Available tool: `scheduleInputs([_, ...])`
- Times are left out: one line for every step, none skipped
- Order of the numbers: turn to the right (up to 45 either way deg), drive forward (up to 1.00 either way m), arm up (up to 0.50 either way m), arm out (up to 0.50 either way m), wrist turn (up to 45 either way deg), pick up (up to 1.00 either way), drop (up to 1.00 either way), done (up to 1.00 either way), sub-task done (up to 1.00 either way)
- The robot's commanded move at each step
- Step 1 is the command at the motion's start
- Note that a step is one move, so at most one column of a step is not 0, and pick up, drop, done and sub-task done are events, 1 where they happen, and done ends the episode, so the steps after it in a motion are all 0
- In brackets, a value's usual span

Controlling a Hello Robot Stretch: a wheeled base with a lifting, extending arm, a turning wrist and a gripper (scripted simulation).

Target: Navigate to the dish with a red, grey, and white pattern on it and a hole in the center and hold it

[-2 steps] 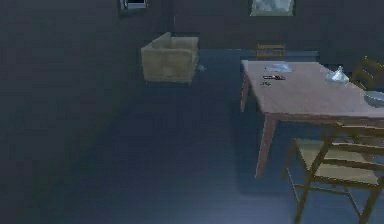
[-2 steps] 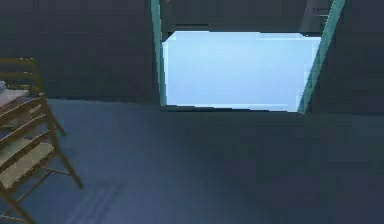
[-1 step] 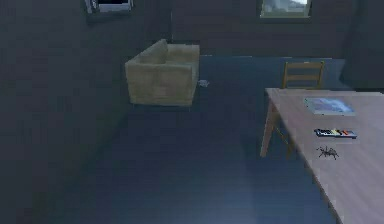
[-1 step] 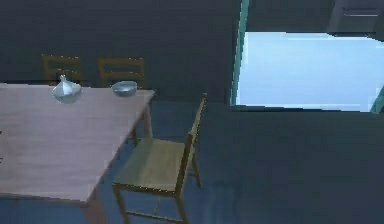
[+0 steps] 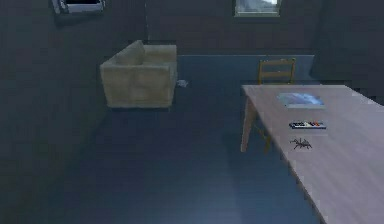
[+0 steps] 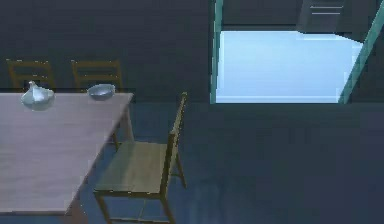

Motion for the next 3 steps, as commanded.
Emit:
scheduleInputs([0.0, 0.20, 0.00, 0.00, 0.0, 0.00, 0.00, 0.00, 0.00])
scheduleInputs([-3.0, 0.00, 0.00, 0.00, 0.0, 0.00, 0.00, 0.00, 0.00])
scheduleInputs([-45.0, 0.00, 0.00, 0.00, 0.0, 0.00, 0.00, 0.00, 0.00])
